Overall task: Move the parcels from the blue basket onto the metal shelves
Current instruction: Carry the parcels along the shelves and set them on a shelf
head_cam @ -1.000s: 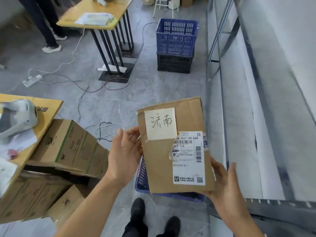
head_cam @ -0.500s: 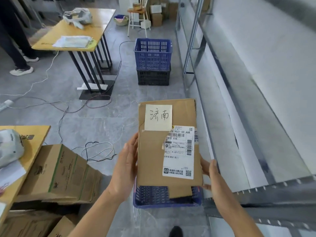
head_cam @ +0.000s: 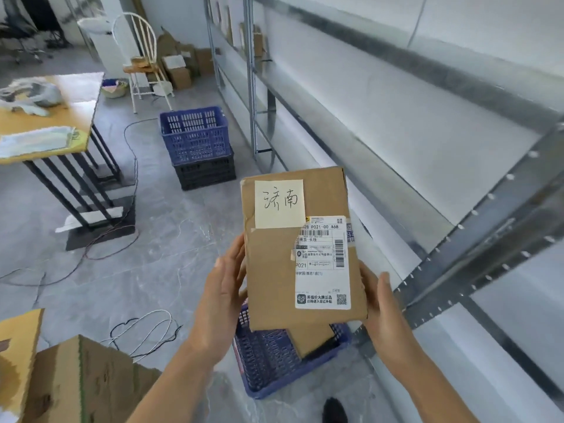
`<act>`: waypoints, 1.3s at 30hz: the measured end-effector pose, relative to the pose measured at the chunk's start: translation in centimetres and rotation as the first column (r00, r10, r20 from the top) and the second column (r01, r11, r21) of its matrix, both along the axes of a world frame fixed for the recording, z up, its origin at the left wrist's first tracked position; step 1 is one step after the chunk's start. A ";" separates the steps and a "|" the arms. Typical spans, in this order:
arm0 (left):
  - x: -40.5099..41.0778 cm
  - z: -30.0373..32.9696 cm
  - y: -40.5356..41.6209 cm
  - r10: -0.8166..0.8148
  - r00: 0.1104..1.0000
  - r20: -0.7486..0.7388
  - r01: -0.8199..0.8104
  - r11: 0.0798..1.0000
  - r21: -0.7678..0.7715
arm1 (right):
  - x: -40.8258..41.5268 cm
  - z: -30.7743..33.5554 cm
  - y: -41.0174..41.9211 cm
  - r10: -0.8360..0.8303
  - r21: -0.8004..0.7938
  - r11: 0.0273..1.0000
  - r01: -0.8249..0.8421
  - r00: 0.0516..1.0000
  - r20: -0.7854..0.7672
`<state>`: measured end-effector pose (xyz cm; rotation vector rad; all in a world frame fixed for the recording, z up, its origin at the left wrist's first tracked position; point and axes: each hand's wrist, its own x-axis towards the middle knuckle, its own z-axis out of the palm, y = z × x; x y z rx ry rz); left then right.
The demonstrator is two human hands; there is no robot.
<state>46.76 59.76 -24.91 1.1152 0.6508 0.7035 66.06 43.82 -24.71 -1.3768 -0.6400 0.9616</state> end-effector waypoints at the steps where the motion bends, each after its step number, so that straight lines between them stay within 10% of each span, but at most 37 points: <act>1: 0.3 0.4 -0.4 -0.025 1.000 0.003 0.025 0.999 0.023 | -0.2 0.3 -0.9 -0.049 0.013 0.999 0.049 0.999 -0.004; 25: 10.6 8.9 -34.0 -0.672 0.740 0.045 0.651 0.731 0.206 | -7.8 4.6 -41.7 -0.728 0.064 0.686 0.725 0.684 0.053; 39: 4.0 10.1 -60.9 -0.965 0.236 0.113 0.945 0.255 0.203 | -25.6 7.9 -67.5 -0.953 0.115 0.295 0.948 0.284 0.103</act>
